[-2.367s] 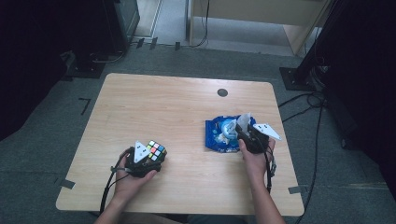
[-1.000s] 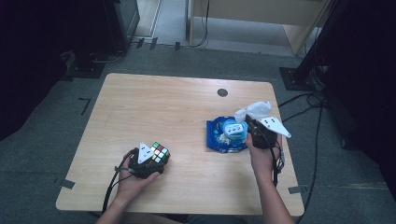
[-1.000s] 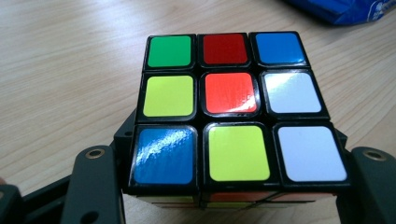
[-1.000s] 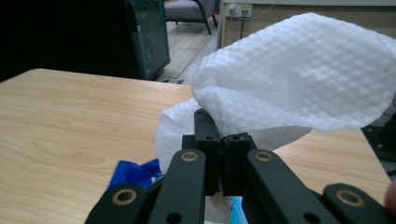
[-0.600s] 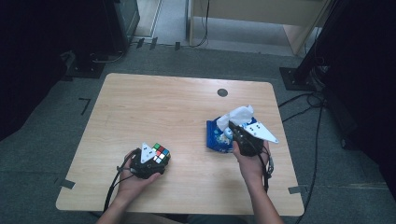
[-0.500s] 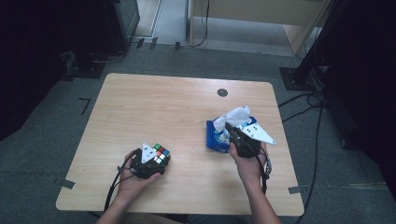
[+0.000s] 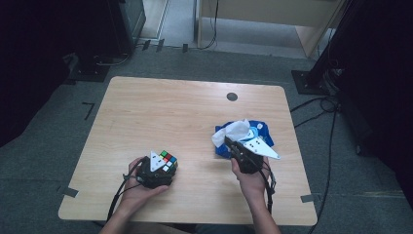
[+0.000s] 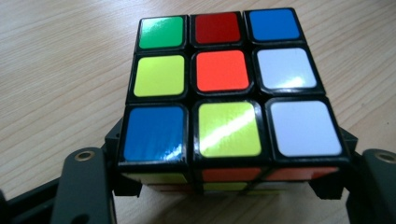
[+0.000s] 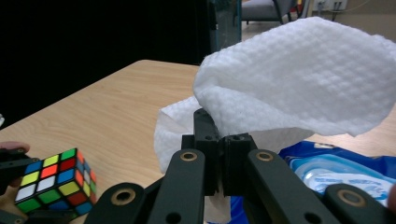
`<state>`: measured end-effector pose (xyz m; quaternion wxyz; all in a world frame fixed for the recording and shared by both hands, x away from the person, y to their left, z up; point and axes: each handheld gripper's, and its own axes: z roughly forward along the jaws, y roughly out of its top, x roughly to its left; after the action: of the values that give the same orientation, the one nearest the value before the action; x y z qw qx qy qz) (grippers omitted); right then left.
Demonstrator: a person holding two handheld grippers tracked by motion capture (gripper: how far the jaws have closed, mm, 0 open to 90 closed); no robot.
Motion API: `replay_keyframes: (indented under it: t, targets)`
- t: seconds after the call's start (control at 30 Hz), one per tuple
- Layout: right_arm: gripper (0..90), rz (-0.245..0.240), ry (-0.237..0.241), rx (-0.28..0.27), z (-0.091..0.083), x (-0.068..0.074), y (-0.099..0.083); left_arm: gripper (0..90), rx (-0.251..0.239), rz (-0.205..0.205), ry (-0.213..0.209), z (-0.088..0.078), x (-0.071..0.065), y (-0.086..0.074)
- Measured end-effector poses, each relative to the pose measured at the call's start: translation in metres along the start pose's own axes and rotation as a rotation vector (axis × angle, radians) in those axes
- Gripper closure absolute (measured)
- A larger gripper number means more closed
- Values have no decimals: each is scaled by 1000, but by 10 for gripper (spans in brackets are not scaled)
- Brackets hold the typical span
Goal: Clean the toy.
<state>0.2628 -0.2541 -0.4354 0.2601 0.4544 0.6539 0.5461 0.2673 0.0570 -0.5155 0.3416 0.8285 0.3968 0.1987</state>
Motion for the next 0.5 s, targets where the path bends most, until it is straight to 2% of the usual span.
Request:
replay_keyframes:
  t: [0.1,0.13,0.23,0.3,0.37,0.4,0.5]
  targets:
    - [885,5,17,11,0,2,-1,284,8,-7,-1,1,0,0]
    - [884,2,29,15,0,3,-3,300,6,-24,-5,2,1,1]
    - [884,4,51,30,2,8,-7,336,-5,-21,-2,2,1,1]
    - [883,1,78,39,3,12,-8,338,-7,15,-12,2,-1,3]
    - [882,-2,95,49,4,17,-8,339,-13,26,-22,2,-2,5]
    - [881,-21,133,58,5,27,-8,339,-51,62,-32,-2,-7,12]
    - [880,-55,182,70,6,42,-6,339,-88,83,-59,-7,-13,24]
